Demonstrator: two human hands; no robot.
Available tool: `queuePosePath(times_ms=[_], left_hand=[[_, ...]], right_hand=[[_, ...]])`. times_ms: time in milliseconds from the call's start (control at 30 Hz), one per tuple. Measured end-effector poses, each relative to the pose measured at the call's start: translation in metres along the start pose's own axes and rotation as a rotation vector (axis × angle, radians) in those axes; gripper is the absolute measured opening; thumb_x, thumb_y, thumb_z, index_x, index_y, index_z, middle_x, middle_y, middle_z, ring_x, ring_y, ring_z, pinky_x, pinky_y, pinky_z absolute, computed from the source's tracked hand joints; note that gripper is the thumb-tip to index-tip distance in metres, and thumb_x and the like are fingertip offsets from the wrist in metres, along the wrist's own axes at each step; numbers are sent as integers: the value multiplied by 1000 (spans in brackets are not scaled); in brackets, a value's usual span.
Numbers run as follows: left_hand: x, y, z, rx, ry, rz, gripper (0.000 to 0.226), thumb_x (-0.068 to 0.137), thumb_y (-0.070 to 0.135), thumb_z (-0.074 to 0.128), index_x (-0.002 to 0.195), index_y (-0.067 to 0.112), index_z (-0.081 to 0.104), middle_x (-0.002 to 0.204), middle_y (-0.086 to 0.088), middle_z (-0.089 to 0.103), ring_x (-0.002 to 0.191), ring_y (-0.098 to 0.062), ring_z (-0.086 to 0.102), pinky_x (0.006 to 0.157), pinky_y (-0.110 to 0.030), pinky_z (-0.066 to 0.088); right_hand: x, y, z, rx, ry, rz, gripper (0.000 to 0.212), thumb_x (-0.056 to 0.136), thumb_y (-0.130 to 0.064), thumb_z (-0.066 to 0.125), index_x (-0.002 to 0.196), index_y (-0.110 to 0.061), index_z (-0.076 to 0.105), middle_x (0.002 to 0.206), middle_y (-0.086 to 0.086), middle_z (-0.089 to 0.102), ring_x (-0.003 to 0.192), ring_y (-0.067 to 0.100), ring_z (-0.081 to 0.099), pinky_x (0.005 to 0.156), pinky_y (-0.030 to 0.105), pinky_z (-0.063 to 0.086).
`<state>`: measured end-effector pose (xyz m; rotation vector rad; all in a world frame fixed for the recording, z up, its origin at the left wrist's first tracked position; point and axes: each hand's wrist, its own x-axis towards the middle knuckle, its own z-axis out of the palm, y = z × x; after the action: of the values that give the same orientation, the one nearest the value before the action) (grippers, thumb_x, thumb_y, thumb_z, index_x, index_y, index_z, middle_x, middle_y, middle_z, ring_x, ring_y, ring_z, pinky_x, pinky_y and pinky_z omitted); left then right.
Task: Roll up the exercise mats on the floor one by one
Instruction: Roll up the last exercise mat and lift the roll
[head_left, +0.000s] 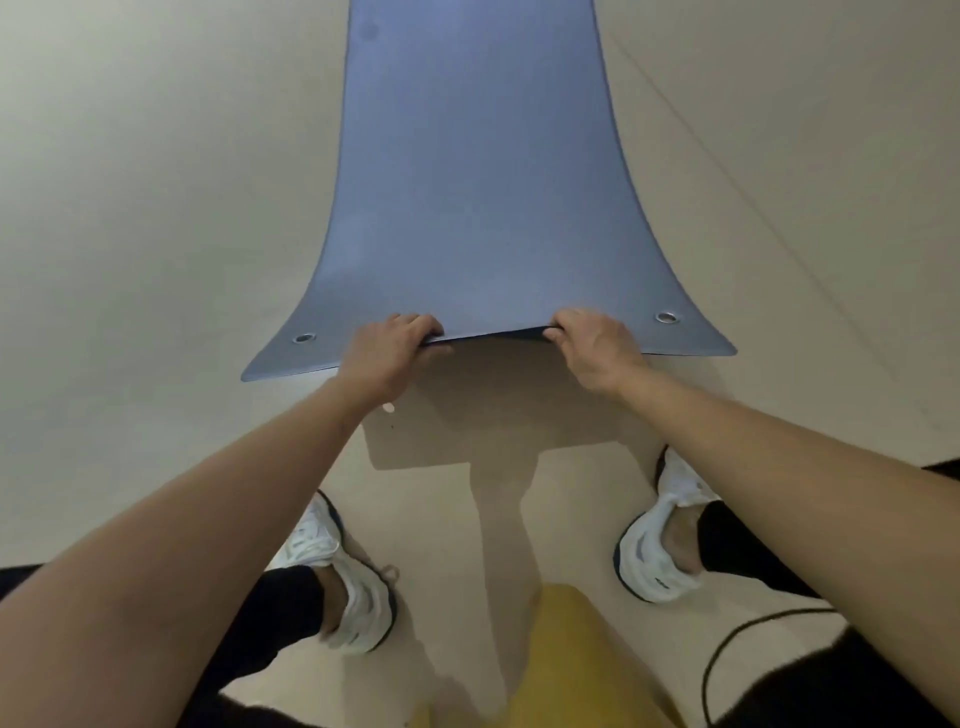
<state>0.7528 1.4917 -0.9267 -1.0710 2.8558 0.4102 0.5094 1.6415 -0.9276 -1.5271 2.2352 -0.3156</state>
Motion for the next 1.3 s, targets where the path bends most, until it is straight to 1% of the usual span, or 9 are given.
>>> queuePosePath(times_ms=[167, 333, 467, 633, 700, 833, 1000, 1167, 1300], left_hand=[[-18, 43, -55, -8, -56, 24, 42, 103, 58, 48, 110, 20, 66, 100, -5, 72, 95, -32, 65, 67, -37, 38], [-47, 75, -102, -36, -135, 83, 46, 103, 58, 49, 90, 17, 63, 71, 3, 56, 75, -23, 57, 65, -36, 40], [-70, 89, -128, -74, -191, 113, 52, 102, 62, 46, 86, 16, 64, 75, -1, 62, 74, -19, 60, 71, -39, 48], [-88, 97, -145, -157, -266, 60, 59, 101, 63, 47, 87, 9, 66, 80, -9, 65, 78, -27, 63, 74, -44, 49], [-89, 102, -148, -117, -251, 26, 55, 101, 63, 48, 89, 12, 66, 81, -4, 64, 80, -27, 62, 73, -42, 48], [-93, 112, -133, 93, -31, -20, 28, 104, 51, 50, 121, 33, 63, 112, 9, 72, 101, -22, 67, 74, -34, 45], [-105, 107, -77, 159, 156, 127, 52, 97, 38, 65, 145, 23, 53, 139, -2, 61, 122, -28, 60, 96, -42, 49], [-105, 99, -25, 302, 33, 131, 92, 85, 58, 70, 160, 21, 31, 167, -13, 29, 152, -36, 31, 126, -51, 24], [-86, 86, 3, 319, -134, 122, 115, 83, 78, 59, 165, 27, -2, 174, -10, -5, 160, -36, -5, 129, -55, 1]], right_hand=[[-42, -8, -71, -42, -62, 6, 33, 110, -34, 43, 105, -8, 63, 98, 10, 64, 90, 31, 58, 73, 36, 35], [-94, -13, -117, -121, -34, -61, 33, 110, -38, 42, 93, -15, 57, 88, 5, 62, 83, 29, 59, 69, 38, 39], [-127, -21, -140, -194, 12, -130, 35, 109, -42, 41, 97, -17, 63, 85, 1, 64, 76, 23, 58, 69, 39, 46], [-142, -26, -148, -255, 51, -224, 36, 107, -44, 42, 86, -21, 59, 71, -3, 58, 64, 18, 56, 63, 39, 51], [-138, -23, -146, -251, 57, -226, 36, 107, -43, 41, 86, -19, 59, 72, -2, 59, 65, 19, 57, 64, 38, 51], [-114, -7, -129, -203, -52, -159, 35, 108, -42, 41, 86, -20, 58, 79, 0, 60, 72, 20, 58, 64, 35, 43], [-77, 8, -107, -186, -124, -119, 35, 108, -43, 40, 87, -22, 57, 83, -1, 60, 77, 20, 57, 63, 34, 36], [-58, 18, -96, -328, -205, -113, 37, 108, -48, 40, 89, -20, 55, 80, -1, 57, 72, 19, 54, 66, 36, 38], [-46, 25, -76, -388, -295, -114, 36, 110, -46, 37, 89, -20, 51, 81, 2, 55, 71, 21, 52, 69, 39, 42]])
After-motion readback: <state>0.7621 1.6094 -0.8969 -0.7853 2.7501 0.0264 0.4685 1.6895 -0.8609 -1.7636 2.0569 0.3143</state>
